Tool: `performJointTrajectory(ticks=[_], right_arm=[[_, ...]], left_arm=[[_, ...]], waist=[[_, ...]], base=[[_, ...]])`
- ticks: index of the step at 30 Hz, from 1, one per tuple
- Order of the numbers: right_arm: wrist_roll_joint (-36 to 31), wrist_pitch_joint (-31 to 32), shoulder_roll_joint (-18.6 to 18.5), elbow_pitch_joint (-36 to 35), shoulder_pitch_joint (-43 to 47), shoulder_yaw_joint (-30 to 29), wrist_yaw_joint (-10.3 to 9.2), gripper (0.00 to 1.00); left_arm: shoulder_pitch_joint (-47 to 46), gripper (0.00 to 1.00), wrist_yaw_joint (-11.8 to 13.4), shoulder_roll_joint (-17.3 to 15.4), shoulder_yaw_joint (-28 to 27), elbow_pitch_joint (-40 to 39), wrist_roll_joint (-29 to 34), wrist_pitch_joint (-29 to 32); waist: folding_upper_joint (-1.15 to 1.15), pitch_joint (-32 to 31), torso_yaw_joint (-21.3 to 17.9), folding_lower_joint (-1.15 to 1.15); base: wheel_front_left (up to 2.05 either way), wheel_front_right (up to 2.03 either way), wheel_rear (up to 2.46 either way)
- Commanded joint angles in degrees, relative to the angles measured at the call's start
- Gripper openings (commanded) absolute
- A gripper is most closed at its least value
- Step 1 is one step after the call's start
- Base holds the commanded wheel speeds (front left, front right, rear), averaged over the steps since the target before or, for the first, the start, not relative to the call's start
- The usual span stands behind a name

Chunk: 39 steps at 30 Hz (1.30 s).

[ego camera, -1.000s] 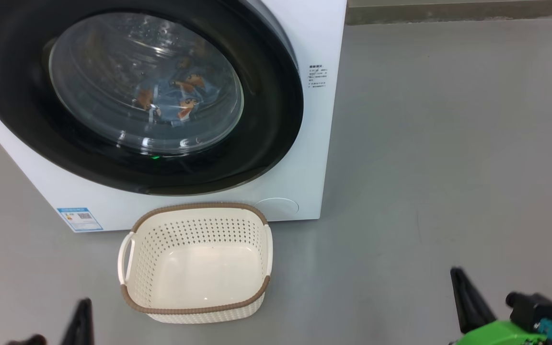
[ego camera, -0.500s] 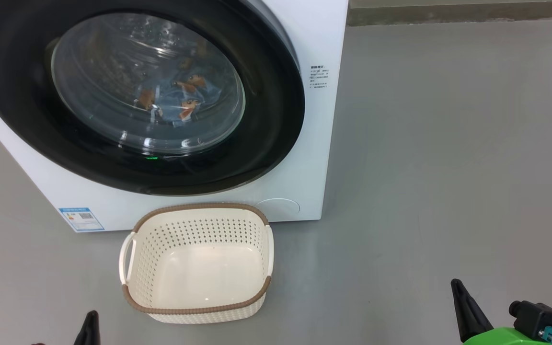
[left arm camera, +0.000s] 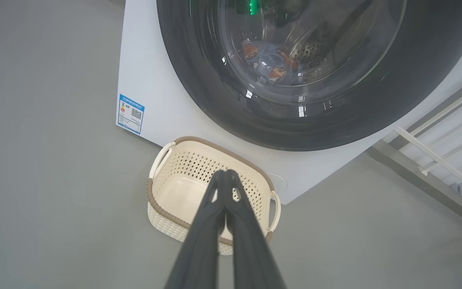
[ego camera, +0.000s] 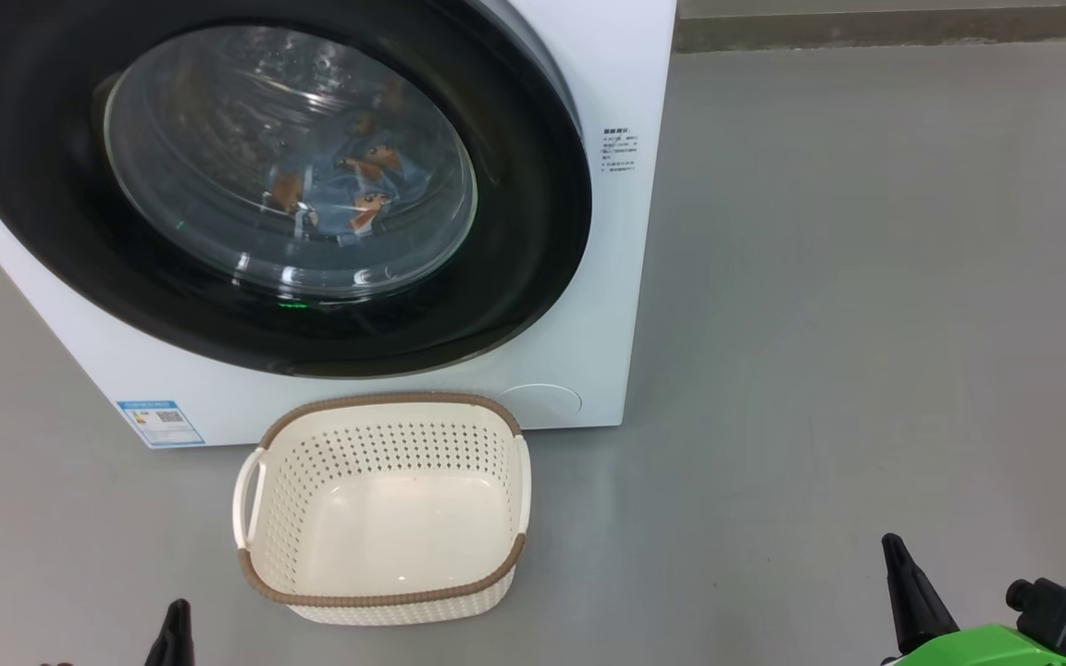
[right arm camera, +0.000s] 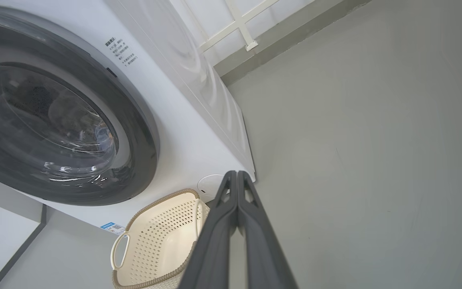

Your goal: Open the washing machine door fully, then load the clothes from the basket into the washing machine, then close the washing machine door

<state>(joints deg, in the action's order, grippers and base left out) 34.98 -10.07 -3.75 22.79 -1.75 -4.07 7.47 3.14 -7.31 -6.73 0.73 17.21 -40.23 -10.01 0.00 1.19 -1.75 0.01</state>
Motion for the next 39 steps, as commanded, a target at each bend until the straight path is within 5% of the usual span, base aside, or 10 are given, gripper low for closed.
performJointTrajectory(ticks=[1, 39], right_arm=[[1.41, 0.28, -0.3, -1.66, -1.74, 0.1, 0.01, 0.0], [22.83, 6.56, 0.15, -4.24, -2.96, -0.92, 0.01, 0.0]], left_arm=[[-2.37, 0.0, 0.03, -0.8, -1.1, -1.45, -1.12, 0.34], [-5.22, 0.0, 0.0, 0.98, -3.51, -2.0, -20.63, 6.58]], waist=[[0.0, -0.01, 0.02, -0.01], [0.0, -0.46, 0.68, -0.01]], base=[[0.0, 0.0, 0.0], [0.0, 0.0, 0.0]])
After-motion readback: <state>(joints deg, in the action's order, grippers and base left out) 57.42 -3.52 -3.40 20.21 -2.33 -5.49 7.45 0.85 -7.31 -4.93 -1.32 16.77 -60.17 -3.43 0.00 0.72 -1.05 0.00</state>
